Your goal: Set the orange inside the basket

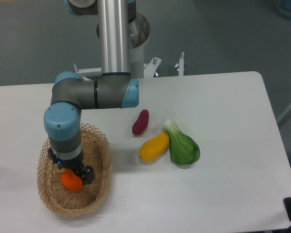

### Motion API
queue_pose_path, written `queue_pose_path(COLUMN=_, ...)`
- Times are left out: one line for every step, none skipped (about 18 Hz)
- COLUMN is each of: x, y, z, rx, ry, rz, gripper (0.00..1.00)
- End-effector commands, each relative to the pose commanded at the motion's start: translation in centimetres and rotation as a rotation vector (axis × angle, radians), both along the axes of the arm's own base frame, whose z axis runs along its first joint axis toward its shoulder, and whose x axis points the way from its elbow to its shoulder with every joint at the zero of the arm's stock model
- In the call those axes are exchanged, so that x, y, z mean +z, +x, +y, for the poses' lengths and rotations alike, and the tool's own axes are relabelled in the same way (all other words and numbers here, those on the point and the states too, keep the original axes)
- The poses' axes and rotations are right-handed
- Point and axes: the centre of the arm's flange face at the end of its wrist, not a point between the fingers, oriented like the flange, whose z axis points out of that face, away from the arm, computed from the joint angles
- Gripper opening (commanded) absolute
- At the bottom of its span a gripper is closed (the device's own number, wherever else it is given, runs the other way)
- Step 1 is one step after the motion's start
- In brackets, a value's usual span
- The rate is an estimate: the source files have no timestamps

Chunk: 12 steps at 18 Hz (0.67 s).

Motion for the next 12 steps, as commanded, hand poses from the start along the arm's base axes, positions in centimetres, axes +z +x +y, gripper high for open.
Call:
queue_pose_path(x=0.1, y=0.0, z=0.1, rx=0.002, ry=0.003, rz=0.001, gripper=1.00)
queue_pose_path(x=0.3, y=-0.1, z=0.0, rx=0.003, ry=0.005, rz=0.004, gripper=1.00)
queue_pose_path(x=0.6, y=-0.2, z=0.0, rx=0.004, ry=0.006, rz=0.011, gripper=1.00)
queue_pose_path(x=1.0, y=-0.3, z=-0.1, rx=0.006, ry=0.006, rz=0.026, gripper=1.00)
queue_pose_path(x=1.2, y=-0.4, z=-0.2, rx=0.007, ry=0.002, rz=0.043, gripper=1.00)
queue_pose_path(x=1.3, y=-0.5, z=-0.3, rx=0.009, ry=-0.001, rz=0.052, gripper=1.00)
queue_pose_path(x=1.3, y=-0.5, z=-0.3, rx=0.009, ry=-0.001, rz=0.053, gripper=1.00)
queue_pose_path(x=1.3, y=-0.5, z=-0.3, rx=0.013, ry=-0.002, rz=0.054, gripper=1.00)
queue_pose_path(x=1.2, y=-0.6, z=-0.3, rx=0.013, ry=-0.007, rz=0.064, gripper=1.00)
queue_pose_path(x=1.2, y=-0.8, z=-0.4, rx=0.017, ry=-0.014, rz=0.080, gripper=1.00)
queue_pose_path(x=1.0, y=-0.8, z=-0.6, rx=0.020, ry=-0.023, rz=0.087, gripper=1.00)
queue_pose_path(x=1.1, y=-0.8, z=-0.8, rx=0.019, ry=-0.023, rz=0.091, gripper=1.00)
